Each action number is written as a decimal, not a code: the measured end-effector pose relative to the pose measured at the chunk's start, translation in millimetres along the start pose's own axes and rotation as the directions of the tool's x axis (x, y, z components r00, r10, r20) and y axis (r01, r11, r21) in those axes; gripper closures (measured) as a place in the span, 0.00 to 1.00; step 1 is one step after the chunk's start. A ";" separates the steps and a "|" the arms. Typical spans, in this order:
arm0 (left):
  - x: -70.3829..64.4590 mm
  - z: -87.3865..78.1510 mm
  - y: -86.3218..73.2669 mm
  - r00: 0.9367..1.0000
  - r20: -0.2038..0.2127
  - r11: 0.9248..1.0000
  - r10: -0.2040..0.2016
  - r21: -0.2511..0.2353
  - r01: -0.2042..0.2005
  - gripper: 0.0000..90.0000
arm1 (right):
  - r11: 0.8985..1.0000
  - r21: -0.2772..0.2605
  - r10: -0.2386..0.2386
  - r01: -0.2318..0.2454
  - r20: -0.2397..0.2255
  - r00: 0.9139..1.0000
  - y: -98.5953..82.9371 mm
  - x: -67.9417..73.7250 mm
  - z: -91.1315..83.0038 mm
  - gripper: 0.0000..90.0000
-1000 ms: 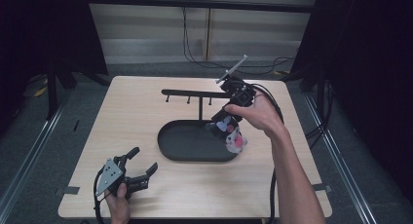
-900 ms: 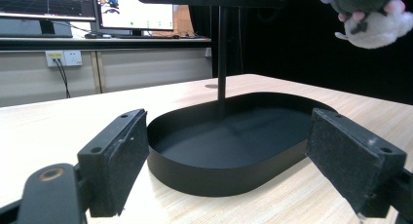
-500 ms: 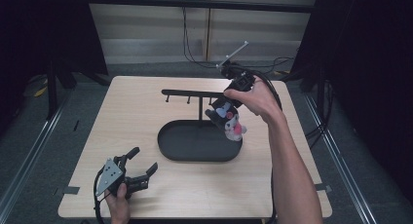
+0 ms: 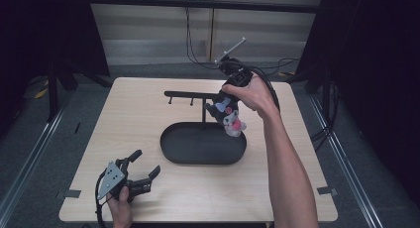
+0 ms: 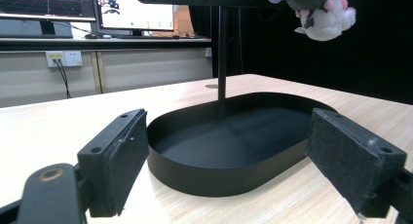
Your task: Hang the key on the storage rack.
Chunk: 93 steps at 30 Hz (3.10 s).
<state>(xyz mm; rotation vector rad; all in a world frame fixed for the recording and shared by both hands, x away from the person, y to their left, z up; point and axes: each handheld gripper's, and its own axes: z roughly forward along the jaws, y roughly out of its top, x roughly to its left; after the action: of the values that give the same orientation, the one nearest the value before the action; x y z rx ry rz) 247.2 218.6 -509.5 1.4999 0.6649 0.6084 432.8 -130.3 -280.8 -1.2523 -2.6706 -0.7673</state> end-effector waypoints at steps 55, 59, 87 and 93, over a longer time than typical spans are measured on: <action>0.0 0.4 -0.1 1.000 0.002 1.000 -0.004 -0.001 0.004 0.17 | 0.999 0.022 0.038 -0.041 0.106 0.994 -4.0 -15.2 4.8 0.87; 0.0 0.3 -0.1 1.000 0.000 1.000 -0.004 -0.002 0.004 0.17 | 0.999 0.017 0.036 -0.038 0.112 0.993 -5.4 -14.1 1.6 0.85; 0.7 -0.1 0.3 1.000 -0.006 1.000 0.009 0.008 -0.009 0.17 | 0.961 -0.273 -0.002 0.035 0.119 0.993 -79.1 7.9 -12.4 0.30; 0.2 -0.2 0.2 1.000 -0.007 1.000 0.005 0.009 -0.005 0.17 | 0.943 -0.327 -0.021 0.064 0.133 0.991 -105.7 15.0 -7.9 0.25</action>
<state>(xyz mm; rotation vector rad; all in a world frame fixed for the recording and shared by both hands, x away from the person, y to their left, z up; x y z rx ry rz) 247.1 218.9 -509.3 1.5084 0.6702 0.6156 343.5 -180.4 -312.1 -1.3573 -2.7590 -1.2249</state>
